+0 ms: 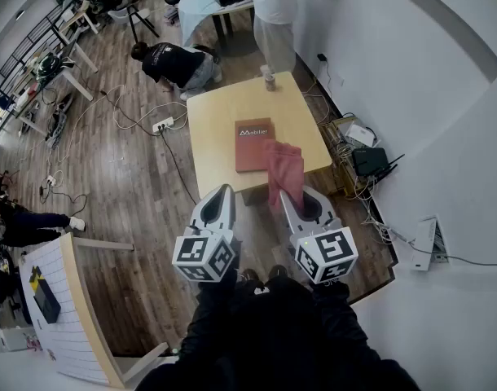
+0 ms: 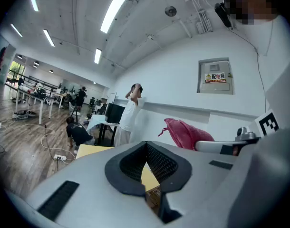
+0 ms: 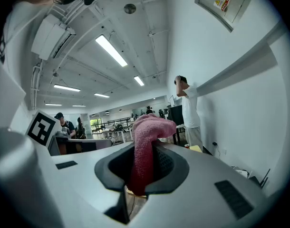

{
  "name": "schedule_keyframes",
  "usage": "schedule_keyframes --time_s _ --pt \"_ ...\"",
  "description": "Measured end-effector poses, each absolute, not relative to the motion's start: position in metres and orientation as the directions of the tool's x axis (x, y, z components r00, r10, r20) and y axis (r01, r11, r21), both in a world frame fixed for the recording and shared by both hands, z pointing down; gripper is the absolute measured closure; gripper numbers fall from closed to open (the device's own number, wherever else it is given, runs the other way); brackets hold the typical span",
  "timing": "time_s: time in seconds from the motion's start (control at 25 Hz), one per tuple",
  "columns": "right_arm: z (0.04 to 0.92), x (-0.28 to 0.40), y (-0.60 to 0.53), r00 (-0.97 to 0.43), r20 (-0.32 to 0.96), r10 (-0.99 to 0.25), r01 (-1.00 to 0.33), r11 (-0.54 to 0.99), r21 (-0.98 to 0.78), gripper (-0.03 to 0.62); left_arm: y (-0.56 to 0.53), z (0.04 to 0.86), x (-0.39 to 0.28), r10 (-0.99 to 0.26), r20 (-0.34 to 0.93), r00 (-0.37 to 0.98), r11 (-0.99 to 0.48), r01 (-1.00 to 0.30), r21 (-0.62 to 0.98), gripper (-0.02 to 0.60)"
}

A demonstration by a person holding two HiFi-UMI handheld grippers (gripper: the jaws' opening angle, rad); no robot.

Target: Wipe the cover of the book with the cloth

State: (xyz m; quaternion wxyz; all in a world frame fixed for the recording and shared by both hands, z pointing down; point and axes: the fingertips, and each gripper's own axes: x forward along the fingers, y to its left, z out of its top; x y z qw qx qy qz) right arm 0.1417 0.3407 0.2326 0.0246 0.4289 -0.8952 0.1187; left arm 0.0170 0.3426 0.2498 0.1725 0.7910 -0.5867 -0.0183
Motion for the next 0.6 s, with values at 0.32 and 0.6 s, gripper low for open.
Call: schedule_keyframes --time_s 0.32,0.6 --pt "0.236 0.15 0.335 -0.637 0.15 -0.756 -0.77 0.616 -0.164 0.523 0.335 0.253 0.027 -0.935 0.167 0.312 -0.254 -0.921 0.295 0.547" --pt "0.243 0.155 0.331 -0.637 0.16 -0.754 -0.769 0.609 -0.193 0.522 0.332 0.263 0.027 -0.939 0.185 0.291 -0.23 -0.928 0.293 0.546"
